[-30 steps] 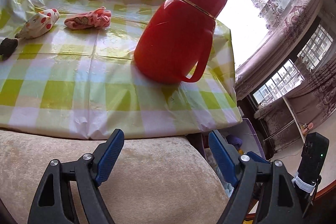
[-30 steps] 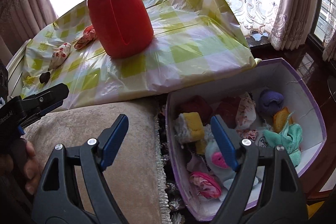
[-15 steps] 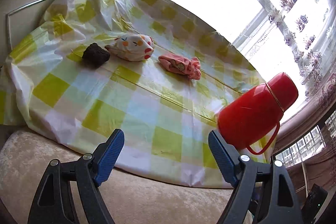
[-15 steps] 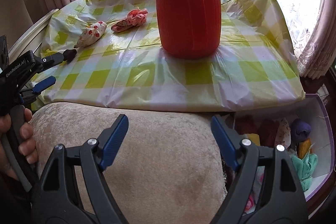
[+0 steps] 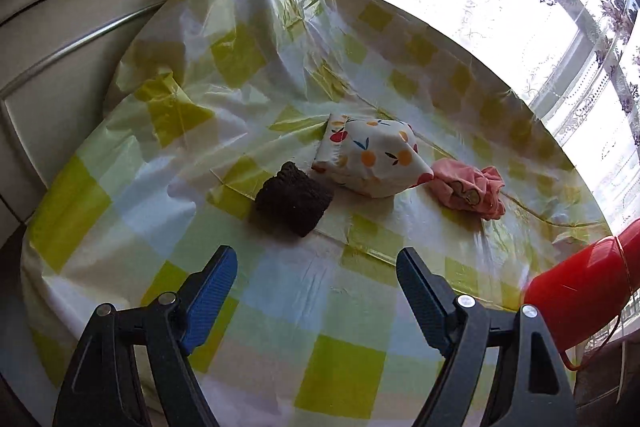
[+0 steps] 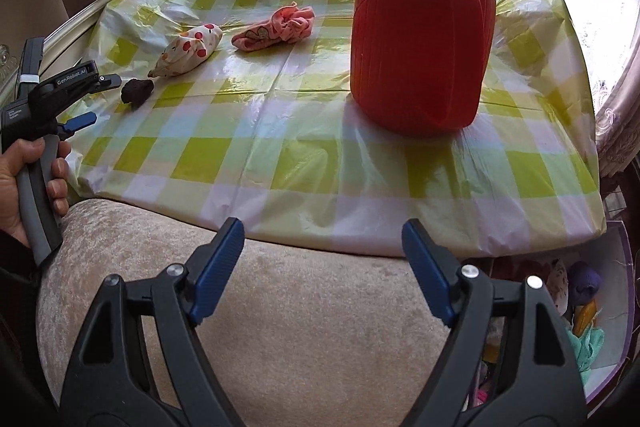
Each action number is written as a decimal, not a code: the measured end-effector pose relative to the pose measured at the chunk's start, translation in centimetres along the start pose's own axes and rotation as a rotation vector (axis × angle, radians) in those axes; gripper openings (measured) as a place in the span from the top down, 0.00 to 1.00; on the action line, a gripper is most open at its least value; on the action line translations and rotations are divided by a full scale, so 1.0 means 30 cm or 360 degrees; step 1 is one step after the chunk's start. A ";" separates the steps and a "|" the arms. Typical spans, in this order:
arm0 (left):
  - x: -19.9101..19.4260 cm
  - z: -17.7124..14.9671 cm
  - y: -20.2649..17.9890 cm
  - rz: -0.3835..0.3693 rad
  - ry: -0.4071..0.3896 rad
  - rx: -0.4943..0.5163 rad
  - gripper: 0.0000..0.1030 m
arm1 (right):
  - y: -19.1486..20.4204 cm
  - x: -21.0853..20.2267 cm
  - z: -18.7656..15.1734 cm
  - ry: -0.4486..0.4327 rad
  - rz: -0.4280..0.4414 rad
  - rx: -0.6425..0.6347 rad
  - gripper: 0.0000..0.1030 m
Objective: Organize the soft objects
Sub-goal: 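Grasp the brown knit pad with the left tool while the right tool grasps the fruit-print pouch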
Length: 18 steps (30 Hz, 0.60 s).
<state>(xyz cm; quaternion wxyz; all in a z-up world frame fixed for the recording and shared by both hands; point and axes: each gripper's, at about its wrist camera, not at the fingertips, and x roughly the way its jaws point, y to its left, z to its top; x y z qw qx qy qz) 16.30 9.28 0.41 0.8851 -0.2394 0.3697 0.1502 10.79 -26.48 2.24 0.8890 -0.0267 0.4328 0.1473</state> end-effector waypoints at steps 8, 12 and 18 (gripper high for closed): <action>0.142 0.054 -0.019 0.0169 0.0070 0.0221 0.20 | 0.069 0.070 0.082 -0.0014 0.0043 -0.0060 0.17; 0.154 0.060 -0.028 0.0200 0.0040 0.0294 0.24 | 0.115 0.111 0.146 -0.0040 0.0072 -0.0090 0.14; 0.203 0.063 -0.034 0.0164 0.0096 0.0341 0.54 | 0.205 0.185 0.295 -0.0127 0.0123 -0.0096 0.08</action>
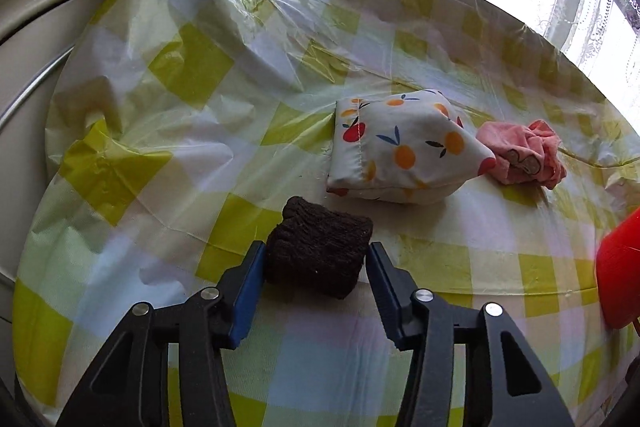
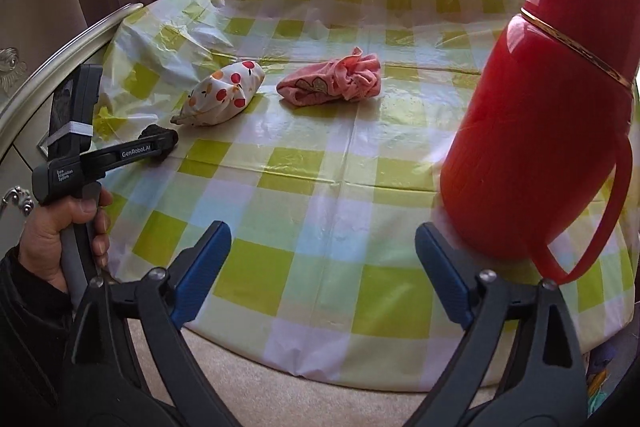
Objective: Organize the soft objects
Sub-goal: 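Grasp the brown knit pad with the left tool while the right tool grasps the fruit-print pouch, then carry the brown pad and fruit-print pouch over the box and open both tools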
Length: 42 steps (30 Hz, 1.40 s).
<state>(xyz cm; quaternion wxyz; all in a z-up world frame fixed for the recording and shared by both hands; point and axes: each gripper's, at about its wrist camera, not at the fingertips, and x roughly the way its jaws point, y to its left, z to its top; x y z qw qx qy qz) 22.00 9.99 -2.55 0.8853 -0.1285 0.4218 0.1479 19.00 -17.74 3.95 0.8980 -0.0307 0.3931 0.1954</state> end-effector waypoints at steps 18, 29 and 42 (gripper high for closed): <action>-0.095 -0.040 0.110 -0.0015 -0.0262 -0.0303 0.69 | 0.242 0.446 0.432 0.0112 0.0323 0.0171 0.03; -0.107 -0.048 0.132 0.0032 -0.0337 -0.0374 0.69 | 0.391 0.696 0.476 0.0261 0.0308 0.0021 0.03; -0.122 -0.056 0.143 0.0034 -0.0361 -0.0410 0.69 | 0.407 0.692 0.368 0.0213 0.0245 -0.0162 0.22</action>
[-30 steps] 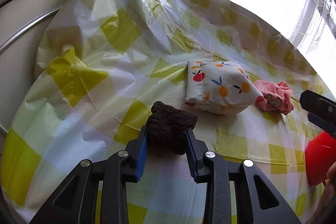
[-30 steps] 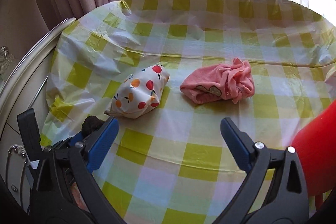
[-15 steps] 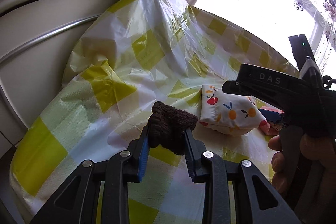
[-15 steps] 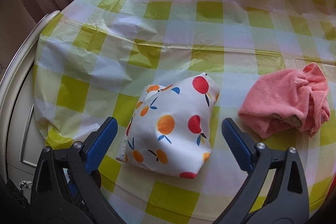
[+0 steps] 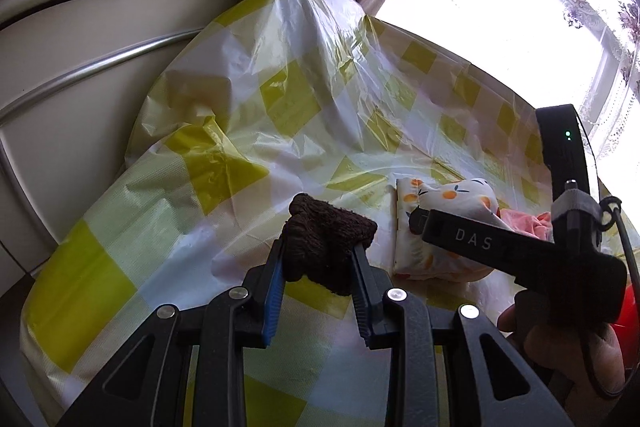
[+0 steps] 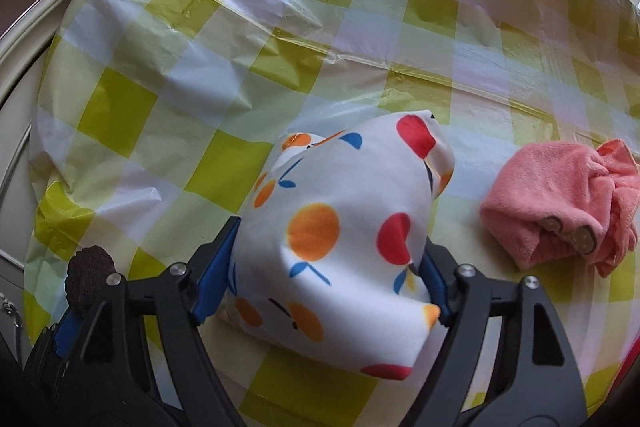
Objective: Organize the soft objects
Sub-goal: 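Carry the brown pad and fruit-print pouch over the box and open both tools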
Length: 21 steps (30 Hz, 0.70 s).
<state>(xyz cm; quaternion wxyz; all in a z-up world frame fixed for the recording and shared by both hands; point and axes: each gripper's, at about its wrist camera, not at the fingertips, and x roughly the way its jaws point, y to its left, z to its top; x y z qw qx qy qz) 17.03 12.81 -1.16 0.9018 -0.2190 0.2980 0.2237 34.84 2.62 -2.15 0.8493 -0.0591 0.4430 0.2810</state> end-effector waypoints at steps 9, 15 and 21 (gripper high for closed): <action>-0.049 -0.007 -0.001 -0.0024 -0.0065 -0.0001 0.70 | -0.039 -0.159 -0.167 -0.0144 -0.0045 0.0069 0.24; -0.122 -0.020 -0.021 -0.0054 -0.0110 0.0010 0.70 | -0.064 -0.264 -0.273 -0.0200 -0.0072 0.0062 0.24; -0.205 -0.048 -0.065 -0.0073 -0.0125 0.0071 0.70 | -0.080 -0.385 -0.329 -0.0285 -0.0134 0.0029 0.24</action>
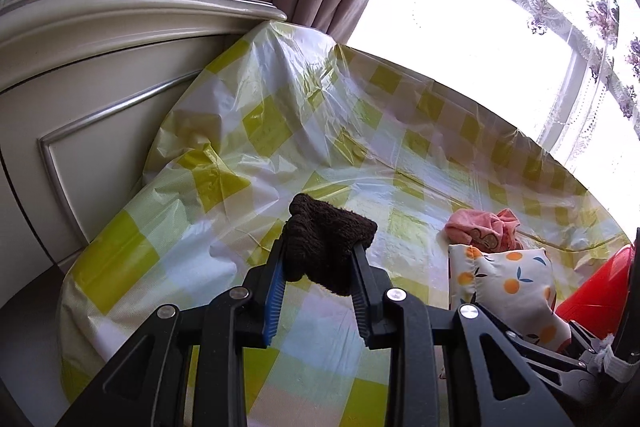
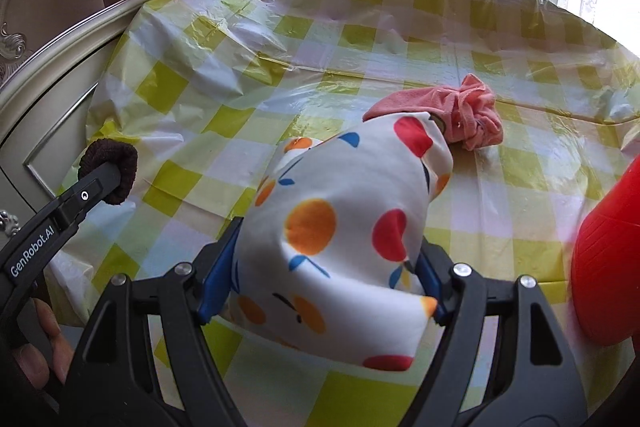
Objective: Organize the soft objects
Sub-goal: 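Carry the brown pad and fruit-print pouch over the box and open both tools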
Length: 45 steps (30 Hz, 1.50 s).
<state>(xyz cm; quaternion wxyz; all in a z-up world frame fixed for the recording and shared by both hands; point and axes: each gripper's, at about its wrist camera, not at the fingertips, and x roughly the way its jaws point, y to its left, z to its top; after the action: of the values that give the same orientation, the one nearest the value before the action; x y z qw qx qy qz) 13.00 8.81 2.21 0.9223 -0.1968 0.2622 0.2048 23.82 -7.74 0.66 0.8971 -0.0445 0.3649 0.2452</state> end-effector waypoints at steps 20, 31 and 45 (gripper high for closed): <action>-0.238 -0.116 -0.177 -0.0126 0.0045 0.0167 0.70 | -0.154 -0.332 -0.182 -0.0065 -0.0046 0.0141 0.24; -0.320 -0.223 -0.378 -0.0293 0.0124 0.0359 0.70 | -0.291 -0.510 -0.300 -0.0100 -0.0089 0.0273 0.24; -0.375 -0.353 -0.626 -0.0561 0.0249 0.0543 0.70 | -0.587 -0.729 -0.485 -0.0109 -0.0295 0.0549 0.24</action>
<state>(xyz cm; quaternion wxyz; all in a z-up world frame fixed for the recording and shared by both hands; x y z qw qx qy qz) 9.01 -15.03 5.04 0.9406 -0.0962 0.3250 -0.0222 9.52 -35.84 3.09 0.9220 0.0850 0.3652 0.0967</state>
